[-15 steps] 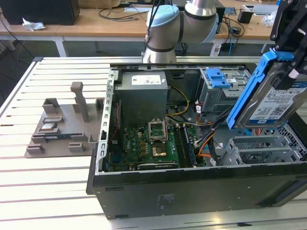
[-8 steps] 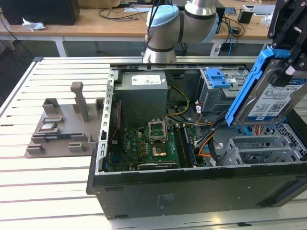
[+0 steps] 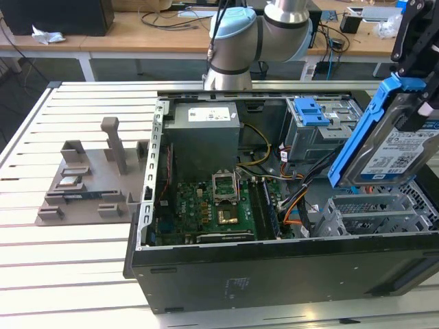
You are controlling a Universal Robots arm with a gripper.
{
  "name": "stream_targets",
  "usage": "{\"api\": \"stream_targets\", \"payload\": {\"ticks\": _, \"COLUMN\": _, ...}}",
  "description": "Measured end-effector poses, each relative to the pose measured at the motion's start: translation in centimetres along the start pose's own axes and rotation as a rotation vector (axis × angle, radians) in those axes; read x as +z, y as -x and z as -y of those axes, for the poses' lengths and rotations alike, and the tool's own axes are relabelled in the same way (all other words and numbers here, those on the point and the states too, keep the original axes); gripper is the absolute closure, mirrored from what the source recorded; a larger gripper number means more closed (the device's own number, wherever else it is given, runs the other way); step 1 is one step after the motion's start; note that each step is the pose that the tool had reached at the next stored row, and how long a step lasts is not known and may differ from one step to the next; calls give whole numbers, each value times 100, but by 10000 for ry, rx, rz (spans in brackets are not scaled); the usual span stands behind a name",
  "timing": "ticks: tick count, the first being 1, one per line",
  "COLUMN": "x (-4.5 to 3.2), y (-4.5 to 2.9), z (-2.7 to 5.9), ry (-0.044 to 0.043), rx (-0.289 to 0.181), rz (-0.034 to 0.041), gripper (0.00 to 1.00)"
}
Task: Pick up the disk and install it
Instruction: 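Pick up the disk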
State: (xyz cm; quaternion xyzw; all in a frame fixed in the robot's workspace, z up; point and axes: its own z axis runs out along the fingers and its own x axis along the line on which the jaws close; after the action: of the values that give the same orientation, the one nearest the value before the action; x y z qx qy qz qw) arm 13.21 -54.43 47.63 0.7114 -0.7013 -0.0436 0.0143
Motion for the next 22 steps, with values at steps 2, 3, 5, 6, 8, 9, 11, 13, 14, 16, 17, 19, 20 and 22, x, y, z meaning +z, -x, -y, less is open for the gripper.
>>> {"api": "stream_targets", "payload": {"ticks": 2, "x": 7, "y": -14, "z": 30, "ry": 6, "rx": 9, "rz": 2, "gripper": 63}}
{"api": "stream_targets", "payload": {"ticks": 3, "x": 16, "y": -15, "z": 53, "ry": 8, "rx": 28, "rz": 4, "gripper": 63}}
{"api": "stream_targets", "payload": {"ticks": 5, "x": 35, "y": -17, "z": 94, "ry": 7, "rx": 93, "rz": 6, "gripper": 63}}
{"api": "stream_targets", "payload": {"ticks": 6, "x": 46, "y": -18, "z": 103, "ry": 4, "rx": 164, "rz": -13, "gripper": 63}}
{"api": "stream_targets", "payload": {"ticks": 8, "x": 58, "y": -24, "z": 106, "ry": 1, "rx": 260, "rz": -102, "gripper": 63}}
{"api": "stream_targets", "payload": {"ticks": 9, "x": 60, "y": -26, "z": 109, "ry": 1, "rx": 272, "rz": -122, "gripper": 63}}
{"api": "stream_targets", "payload": {"ticks": 11, "x": 81, "y": -61, "z": 127, "ry": 0, "rx": 298, "rz": -138, "gripper": 63}}
{"api": "stream_targets", "payload": {"ticks": 13, "x": 107, "y": -71, "z": 173, "ry": 1, "rx": 299, "rz": -142, "gripper": 63}}
{"api": "stream_targets", "payload": {"ticks": 14, "x": 107, "y": -71, "z": 175, "ry": 1, "rx": 300, "rz": -143, "gripper": 63}}
{"api": "stream_targets", "payload": {"ticks": 16, "x": 109, "y": -71, "z": 176, "ry": 1, "rx": 301, "rz": -141, "gripper": 63}}
{"api": "stream_targets", "payload": {"ticks": 17, "x": 109, "y": -71, "z": 177, "ry": 1, "rx": 300, "rz": -141, "gripper": 63}}
{"api": "stream_targets", "payload": {"ticks": 19, "x": 109, "y": -71, "z": 178, "ry": 0, "rx": 300, "rz": -141, "gripper": 63}}
{"api": "stream_targets", "payload": {"ticks": 20, "x": 109, "y": -71, "z": 178, "ry": 1, "rx": 300, "rz": -141, "gripper": 63}}
{"api": "stream_targets", "payload": {"ticks": 22, "x": 109, "y": -71, "z": 179, "ry": 1, "rx": 300, "rz": -140, "gripper": 63}}
